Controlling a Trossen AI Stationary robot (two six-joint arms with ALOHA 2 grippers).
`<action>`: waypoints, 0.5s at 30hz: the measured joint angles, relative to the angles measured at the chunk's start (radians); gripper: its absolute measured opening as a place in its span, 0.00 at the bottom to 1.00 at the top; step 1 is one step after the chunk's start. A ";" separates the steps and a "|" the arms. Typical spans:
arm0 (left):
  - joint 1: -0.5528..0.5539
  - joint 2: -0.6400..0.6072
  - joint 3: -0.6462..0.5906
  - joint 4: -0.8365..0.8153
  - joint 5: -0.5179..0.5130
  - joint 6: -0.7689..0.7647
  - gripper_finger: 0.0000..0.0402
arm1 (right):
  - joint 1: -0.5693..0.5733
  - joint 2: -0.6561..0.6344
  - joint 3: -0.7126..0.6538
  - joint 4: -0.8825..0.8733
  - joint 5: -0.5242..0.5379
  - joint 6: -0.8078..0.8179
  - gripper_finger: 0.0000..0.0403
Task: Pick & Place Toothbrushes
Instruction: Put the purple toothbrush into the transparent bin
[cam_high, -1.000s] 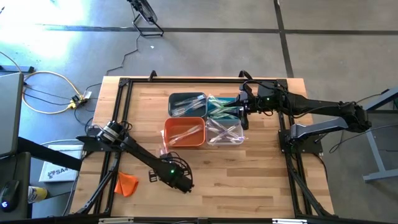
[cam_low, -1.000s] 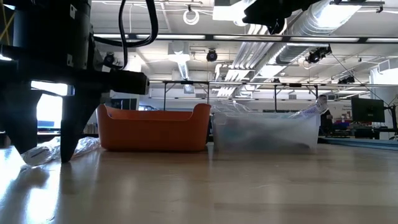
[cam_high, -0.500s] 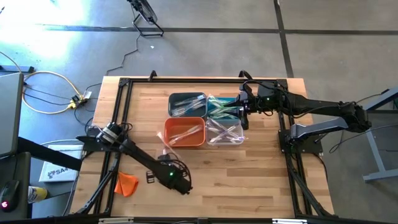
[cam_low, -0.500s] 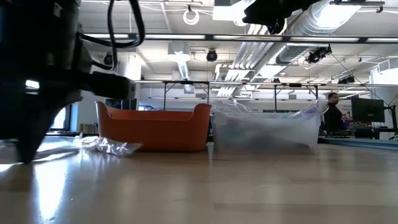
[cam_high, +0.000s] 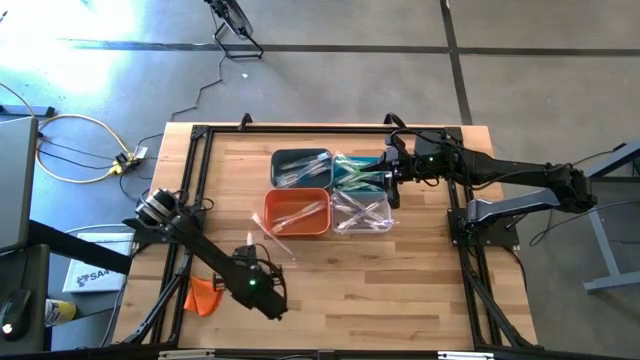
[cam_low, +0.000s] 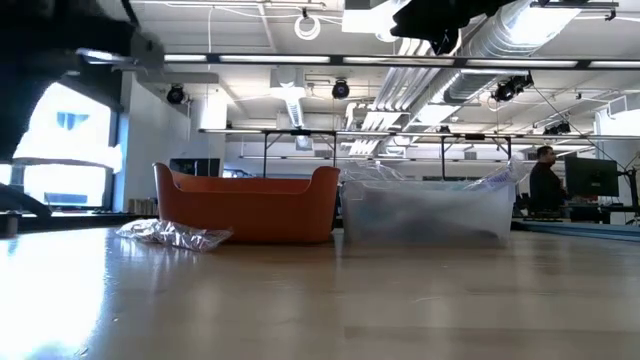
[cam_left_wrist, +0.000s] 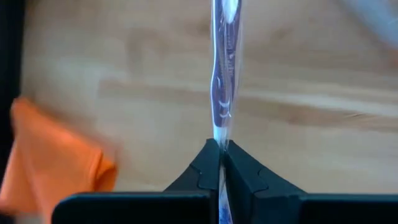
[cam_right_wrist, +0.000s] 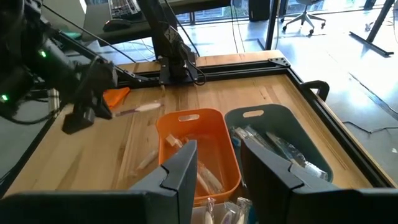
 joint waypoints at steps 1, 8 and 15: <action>-0.001 -0.017 0.000 -0.008 -0.043 0.007 0.01 | 0.000 -0.005 0.000 -0.001 0.000 0.003 0.29; 0.001 -0.123 0.000 -0.028 -0.400 0.106 0.00 | 0.001 -0.048 0.001 -0.002 -0.001 0.008 0.29; 0.001 -0.201 0.000 -0.004 -0.717 0.296 0.00 | 0.001 -0.115 0.001 0.011 -0.103 0.086 0.29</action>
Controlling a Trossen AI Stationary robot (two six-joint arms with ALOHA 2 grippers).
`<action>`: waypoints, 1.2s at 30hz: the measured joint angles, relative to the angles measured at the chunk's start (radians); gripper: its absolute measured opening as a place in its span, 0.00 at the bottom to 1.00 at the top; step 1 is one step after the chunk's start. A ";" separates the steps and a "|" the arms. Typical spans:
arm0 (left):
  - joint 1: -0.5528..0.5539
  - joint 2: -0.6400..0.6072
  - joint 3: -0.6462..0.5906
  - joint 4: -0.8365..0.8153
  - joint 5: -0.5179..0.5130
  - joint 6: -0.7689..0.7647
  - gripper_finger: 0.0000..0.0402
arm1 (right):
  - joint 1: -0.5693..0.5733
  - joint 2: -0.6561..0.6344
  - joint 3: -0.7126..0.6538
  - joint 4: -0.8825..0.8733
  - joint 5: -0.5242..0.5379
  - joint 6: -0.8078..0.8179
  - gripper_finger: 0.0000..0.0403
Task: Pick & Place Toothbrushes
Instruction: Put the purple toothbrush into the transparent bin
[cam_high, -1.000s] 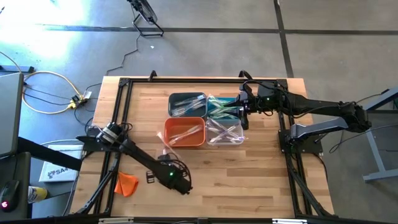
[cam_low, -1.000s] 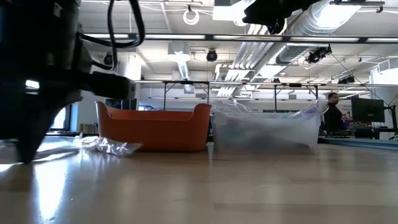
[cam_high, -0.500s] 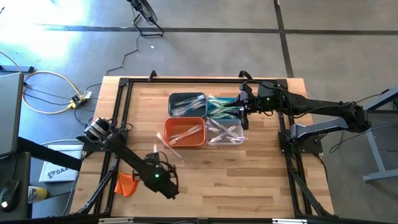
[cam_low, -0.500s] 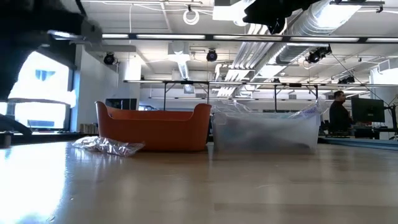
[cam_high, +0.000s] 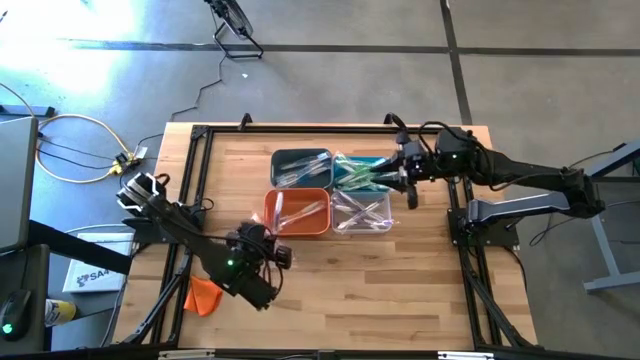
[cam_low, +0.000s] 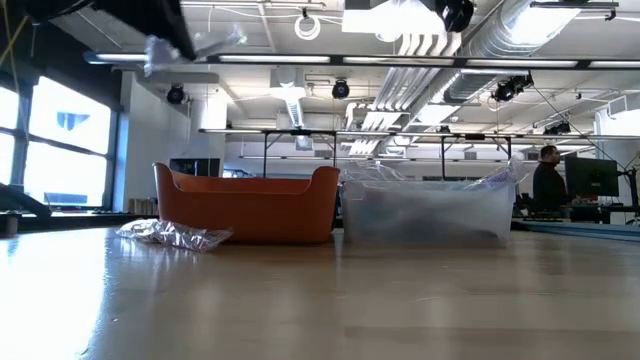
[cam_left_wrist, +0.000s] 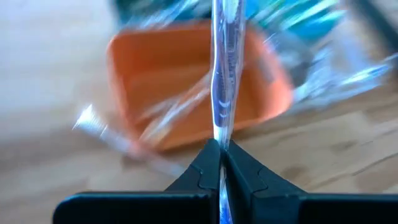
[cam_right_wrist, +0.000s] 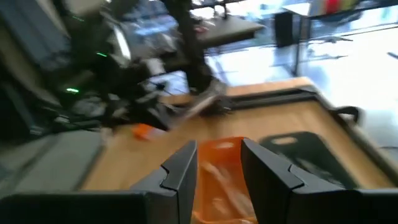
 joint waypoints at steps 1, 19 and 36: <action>0.000 -0.009 0.000 0.015 -0.046 0.033 0.00 | 0.000 -0.005 0.000 0.008 -0.027 0.019 0.29; 0.181 -0.099 0.002 0.811 -0.193 1.197 0.00 | 0.044 0.003 0.000 0.305 -0.183 0.130 0.29; 0.413 -0.100 0.002 1.339 0.290 1.769 0.00 | 0.087 0.020 -0.002 0.253 -0.128 0.174 0.39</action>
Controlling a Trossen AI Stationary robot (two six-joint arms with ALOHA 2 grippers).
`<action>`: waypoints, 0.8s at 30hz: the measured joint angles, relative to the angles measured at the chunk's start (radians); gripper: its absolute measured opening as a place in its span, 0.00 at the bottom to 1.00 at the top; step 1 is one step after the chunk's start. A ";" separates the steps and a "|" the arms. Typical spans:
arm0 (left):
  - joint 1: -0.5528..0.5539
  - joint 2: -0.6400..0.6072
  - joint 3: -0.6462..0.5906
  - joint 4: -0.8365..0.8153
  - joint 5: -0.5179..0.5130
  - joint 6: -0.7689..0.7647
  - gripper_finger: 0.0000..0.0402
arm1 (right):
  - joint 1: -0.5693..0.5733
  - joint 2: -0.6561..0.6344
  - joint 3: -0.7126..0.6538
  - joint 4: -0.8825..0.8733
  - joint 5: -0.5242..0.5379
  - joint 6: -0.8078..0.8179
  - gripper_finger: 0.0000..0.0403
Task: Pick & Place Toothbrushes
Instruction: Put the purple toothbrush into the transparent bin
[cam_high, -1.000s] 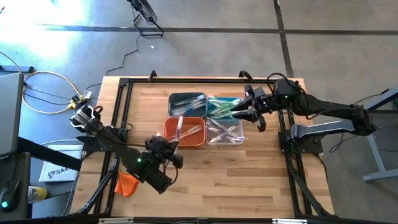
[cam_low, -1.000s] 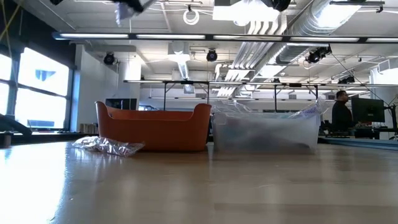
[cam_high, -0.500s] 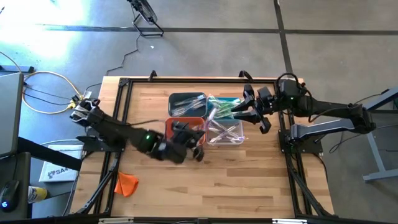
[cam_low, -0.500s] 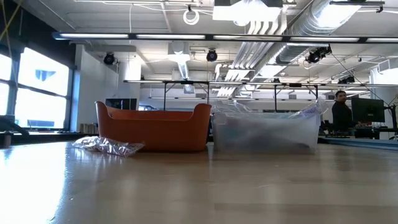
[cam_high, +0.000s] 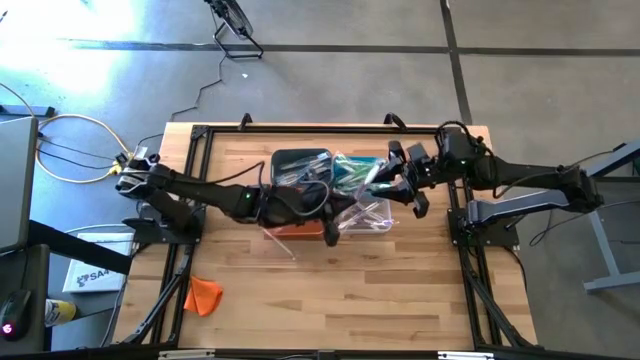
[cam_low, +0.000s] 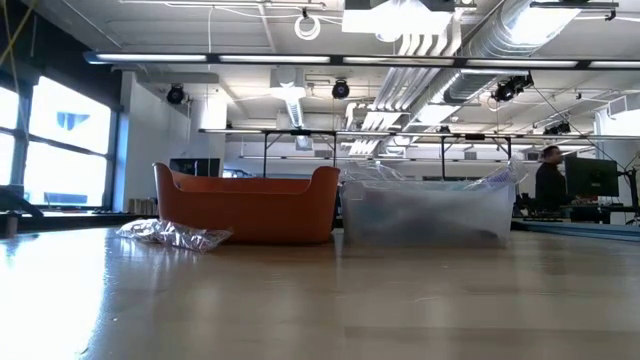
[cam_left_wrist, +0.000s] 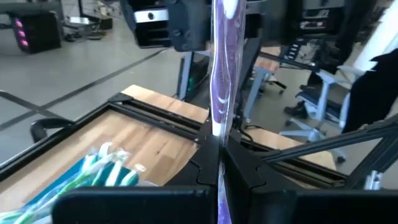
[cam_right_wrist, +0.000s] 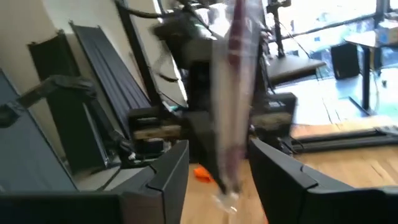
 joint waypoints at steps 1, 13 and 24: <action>0.009 0.000 0.000 0.002 0.018 0.000 0.00 | 0.001 0.000 0.000 0.009 -0.002 -0.001 0.40; 0.047 0.004 0.000 -0.032 0.091 -0.025 0.01 | 0.000 0.079 0.000 0.152 -0.001 0.001 0.44; 0.046 0.004 0.000 -0.056 0.091 -0.027 0.00 | 0.000 0.080 0.000 0.204 0.026 -0.001 0.26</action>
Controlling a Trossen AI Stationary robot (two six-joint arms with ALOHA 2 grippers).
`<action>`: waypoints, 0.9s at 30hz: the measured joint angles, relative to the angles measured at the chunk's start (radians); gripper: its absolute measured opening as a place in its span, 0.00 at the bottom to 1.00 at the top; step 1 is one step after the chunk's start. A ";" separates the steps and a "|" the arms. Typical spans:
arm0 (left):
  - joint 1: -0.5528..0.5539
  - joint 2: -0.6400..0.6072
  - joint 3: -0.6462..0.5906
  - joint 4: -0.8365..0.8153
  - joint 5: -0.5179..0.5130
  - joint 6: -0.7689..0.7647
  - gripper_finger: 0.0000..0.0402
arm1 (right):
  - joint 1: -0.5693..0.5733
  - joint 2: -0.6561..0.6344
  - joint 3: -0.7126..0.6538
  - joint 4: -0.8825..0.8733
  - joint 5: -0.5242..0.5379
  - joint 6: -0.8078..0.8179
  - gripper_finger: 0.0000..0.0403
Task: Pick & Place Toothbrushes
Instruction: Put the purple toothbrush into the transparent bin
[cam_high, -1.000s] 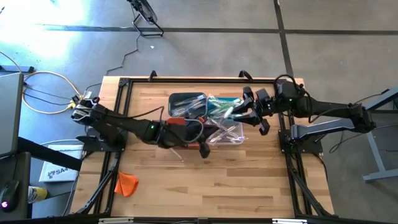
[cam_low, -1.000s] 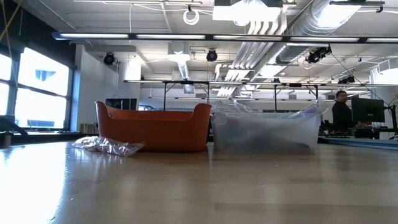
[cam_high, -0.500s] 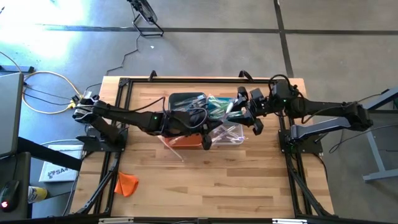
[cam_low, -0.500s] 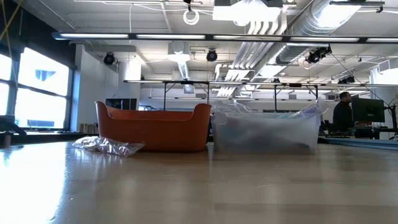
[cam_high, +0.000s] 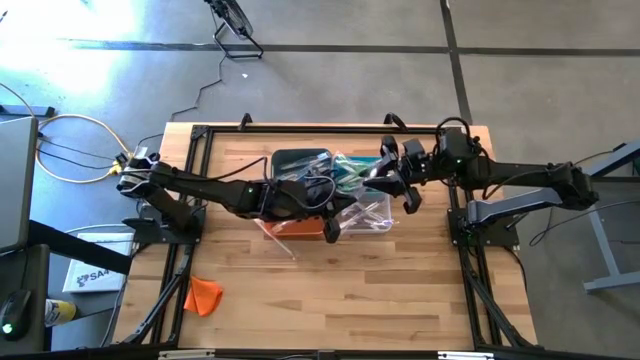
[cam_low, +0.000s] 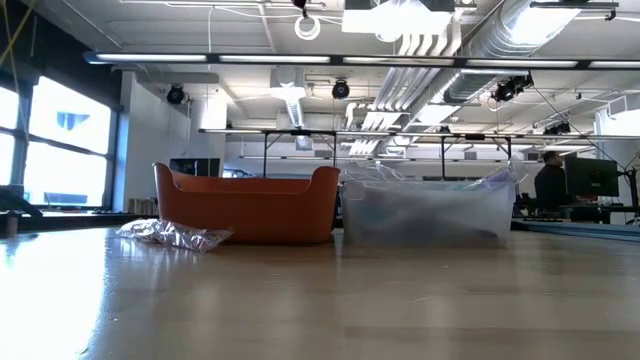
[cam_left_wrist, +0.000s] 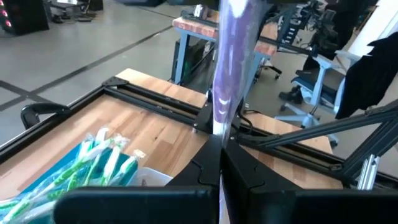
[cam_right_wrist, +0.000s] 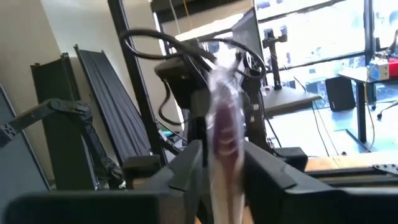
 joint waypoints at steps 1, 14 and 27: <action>0.000 0.000 0.000 0.000 0.000 -0.001 0.00 | 0.000 0.000 0.000 0.007 0.000 0.000 0.22; -0.001 0.000 0.000 -0.001 -0.003 -0.001 0.04 | -0.001 0.000 0.000 0.005 -0.001 -0.001 0.11; 0.000 -0.052 -0.001 -0.127 -0.007 -0.027 0.39 | -0.030 -0.125 0.000 -0.201 0.056 -0.058 0.11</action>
